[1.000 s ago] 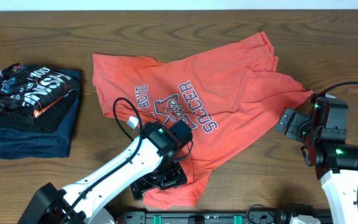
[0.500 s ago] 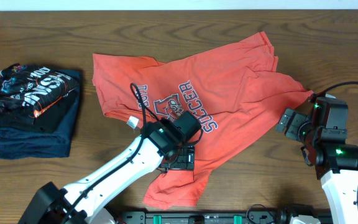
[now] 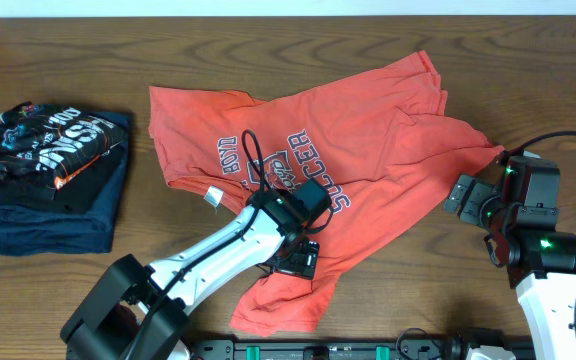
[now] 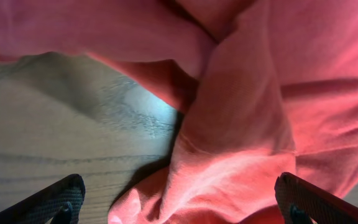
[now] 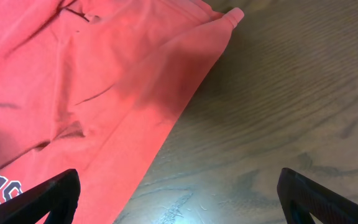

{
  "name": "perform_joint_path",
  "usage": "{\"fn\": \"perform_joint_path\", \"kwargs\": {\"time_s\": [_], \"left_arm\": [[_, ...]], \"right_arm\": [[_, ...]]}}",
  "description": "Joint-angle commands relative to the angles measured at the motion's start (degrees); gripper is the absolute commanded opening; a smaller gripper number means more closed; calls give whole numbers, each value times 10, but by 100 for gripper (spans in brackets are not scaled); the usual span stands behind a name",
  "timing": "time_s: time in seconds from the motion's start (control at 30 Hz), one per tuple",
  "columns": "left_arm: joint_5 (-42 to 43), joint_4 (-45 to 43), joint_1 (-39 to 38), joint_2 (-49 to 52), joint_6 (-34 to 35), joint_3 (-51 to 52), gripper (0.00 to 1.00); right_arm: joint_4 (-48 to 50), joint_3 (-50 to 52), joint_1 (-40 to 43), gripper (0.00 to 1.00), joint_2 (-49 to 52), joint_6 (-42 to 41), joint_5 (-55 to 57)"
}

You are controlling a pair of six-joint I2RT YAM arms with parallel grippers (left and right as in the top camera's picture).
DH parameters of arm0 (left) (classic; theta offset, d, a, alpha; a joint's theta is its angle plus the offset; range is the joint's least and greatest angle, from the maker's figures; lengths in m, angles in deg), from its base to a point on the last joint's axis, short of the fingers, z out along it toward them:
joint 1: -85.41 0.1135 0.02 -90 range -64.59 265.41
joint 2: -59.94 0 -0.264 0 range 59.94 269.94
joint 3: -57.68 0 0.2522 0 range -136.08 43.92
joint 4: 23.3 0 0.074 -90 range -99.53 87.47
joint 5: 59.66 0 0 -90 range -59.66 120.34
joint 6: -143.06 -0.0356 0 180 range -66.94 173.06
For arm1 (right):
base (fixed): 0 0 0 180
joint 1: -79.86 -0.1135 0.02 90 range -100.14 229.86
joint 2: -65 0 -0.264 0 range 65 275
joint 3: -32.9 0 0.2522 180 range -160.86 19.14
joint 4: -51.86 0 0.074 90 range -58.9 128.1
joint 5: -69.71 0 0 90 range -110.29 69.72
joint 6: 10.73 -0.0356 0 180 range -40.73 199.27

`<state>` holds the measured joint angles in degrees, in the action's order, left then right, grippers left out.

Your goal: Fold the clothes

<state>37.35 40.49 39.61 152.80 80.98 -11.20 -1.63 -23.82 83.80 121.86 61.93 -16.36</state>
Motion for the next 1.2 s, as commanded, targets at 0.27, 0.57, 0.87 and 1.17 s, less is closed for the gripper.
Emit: {"fn": "perform_joint_path", "kwargs": {"time_s": [0.27,0.57,0.87,1.17], "left_arm": [[95,-2,2,4,-81,-2,99],[128,-2,22,21,-77,-2,99],[160,5,50,52,-71,-2,80],[171,5,50,52,-59,-2,30]], "right_arm": [[-5,-4,3,99,0,2,6],[-11,-4,3,99,0,2,6],[-12,-4,3,99,0,2,6],[-12,-4,3,99,0,2,6]]}}
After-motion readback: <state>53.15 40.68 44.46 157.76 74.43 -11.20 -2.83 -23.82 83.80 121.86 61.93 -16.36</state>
